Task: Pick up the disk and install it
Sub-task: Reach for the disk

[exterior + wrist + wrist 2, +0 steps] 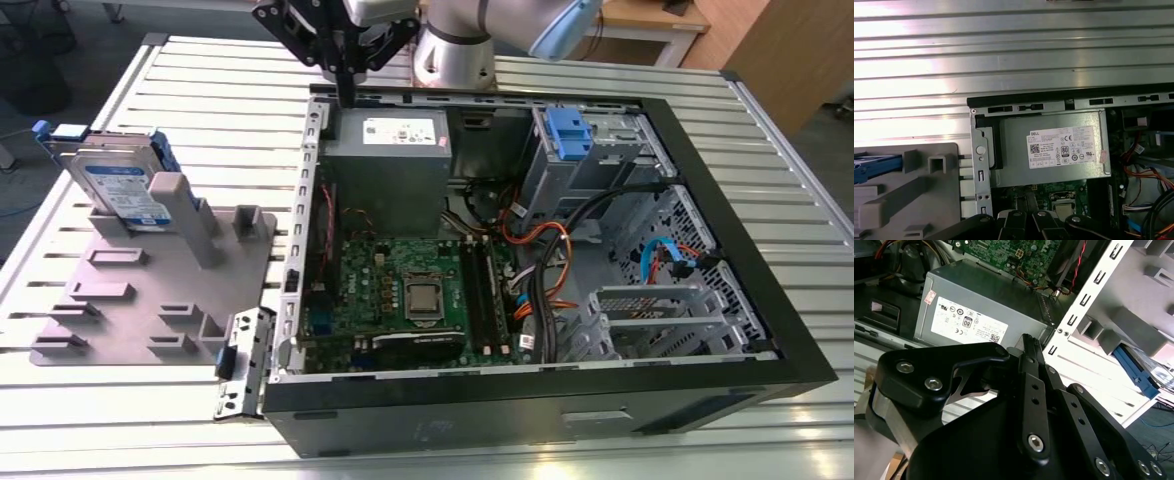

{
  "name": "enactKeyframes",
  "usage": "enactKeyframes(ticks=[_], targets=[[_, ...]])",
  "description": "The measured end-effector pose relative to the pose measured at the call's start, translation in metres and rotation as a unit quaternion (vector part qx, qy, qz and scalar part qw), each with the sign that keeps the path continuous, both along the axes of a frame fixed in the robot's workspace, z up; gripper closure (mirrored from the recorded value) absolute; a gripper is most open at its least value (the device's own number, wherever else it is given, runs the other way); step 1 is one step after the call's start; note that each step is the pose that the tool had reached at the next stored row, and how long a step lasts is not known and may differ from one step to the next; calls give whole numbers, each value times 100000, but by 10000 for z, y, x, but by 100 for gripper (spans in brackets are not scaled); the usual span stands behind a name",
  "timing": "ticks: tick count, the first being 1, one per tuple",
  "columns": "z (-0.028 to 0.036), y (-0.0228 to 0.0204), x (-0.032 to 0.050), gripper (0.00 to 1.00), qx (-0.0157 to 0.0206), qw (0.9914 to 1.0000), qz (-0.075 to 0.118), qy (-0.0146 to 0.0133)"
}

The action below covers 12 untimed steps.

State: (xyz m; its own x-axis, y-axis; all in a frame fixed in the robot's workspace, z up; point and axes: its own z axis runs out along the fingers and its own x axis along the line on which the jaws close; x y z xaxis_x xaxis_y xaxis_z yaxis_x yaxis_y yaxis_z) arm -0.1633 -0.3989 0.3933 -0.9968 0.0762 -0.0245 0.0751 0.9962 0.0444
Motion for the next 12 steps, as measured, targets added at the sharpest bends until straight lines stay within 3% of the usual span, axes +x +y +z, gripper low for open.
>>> enactKeyframes(ticks=[12], targets=[[0, 0, -49, 89, -3, 100000, 5, 3]])
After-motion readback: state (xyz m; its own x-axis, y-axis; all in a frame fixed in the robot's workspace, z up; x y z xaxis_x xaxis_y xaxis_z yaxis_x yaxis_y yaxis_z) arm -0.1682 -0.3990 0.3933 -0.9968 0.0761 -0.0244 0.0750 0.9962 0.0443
